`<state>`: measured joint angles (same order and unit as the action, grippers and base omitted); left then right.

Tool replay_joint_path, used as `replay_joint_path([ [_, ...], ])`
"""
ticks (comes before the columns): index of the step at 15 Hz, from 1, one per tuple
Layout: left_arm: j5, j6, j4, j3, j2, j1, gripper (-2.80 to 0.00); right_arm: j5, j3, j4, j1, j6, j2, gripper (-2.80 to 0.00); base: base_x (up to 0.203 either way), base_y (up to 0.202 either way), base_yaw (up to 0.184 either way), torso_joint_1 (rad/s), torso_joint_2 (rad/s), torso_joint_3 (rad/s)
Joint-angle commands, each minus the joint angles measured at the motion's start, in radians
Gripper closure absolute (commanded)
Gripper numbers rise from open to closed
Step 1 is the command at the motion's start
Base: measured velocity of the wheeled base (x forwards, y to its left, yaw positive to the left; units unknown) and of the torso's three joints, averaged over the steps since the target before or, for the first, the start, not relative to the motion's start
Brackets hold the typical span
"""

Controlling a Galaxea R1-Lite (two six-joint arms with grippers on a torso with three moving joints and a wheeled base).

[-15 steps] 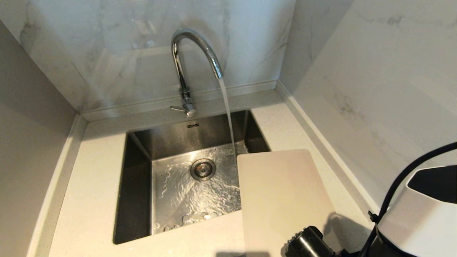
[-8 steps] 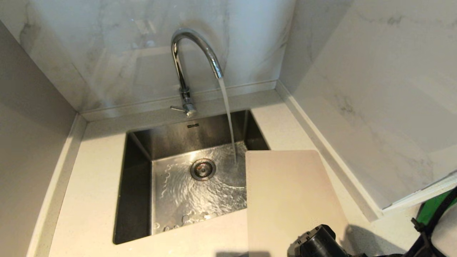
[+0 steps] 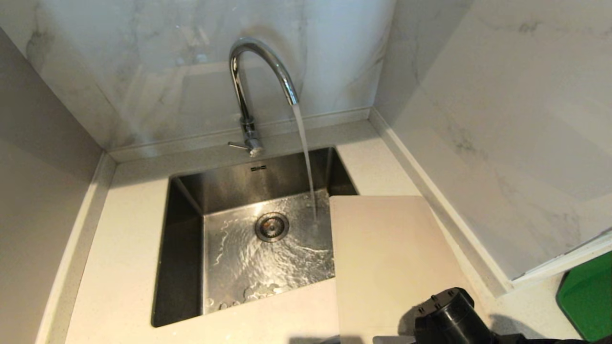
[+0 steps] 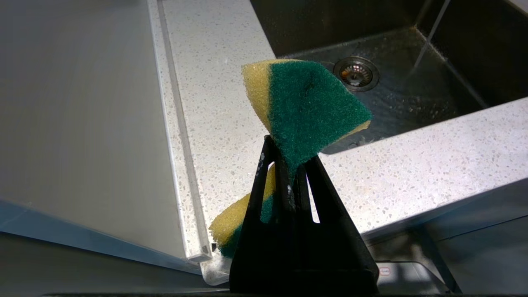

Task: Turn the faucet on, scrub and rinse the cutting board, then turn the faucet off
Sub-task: Pick up the cutting board

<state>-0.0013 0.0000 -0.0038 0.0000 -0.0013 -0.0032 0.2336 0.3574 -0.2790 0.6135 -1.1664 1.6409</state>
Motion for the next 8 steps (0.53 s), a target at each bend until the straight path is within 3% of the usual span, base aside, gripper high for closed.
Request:
replay_joint_path([
  [1,0.0,0.0,-0.001,0.002,0.0,0.0,0.0,0.003,0.022,0.004,-0.041,-0.123,-0.06,0.0,0.0,0.0,0.0,0.0,0.0,0.0],
  [8,0.0,0.0,-0.001,0.002,0.0,0.0,0.0,0.036,0.07,0.003,-0.047,-0.328,-0.121,0.0,0.0,0.0,0.0,0.0,0.0,0.0],
])
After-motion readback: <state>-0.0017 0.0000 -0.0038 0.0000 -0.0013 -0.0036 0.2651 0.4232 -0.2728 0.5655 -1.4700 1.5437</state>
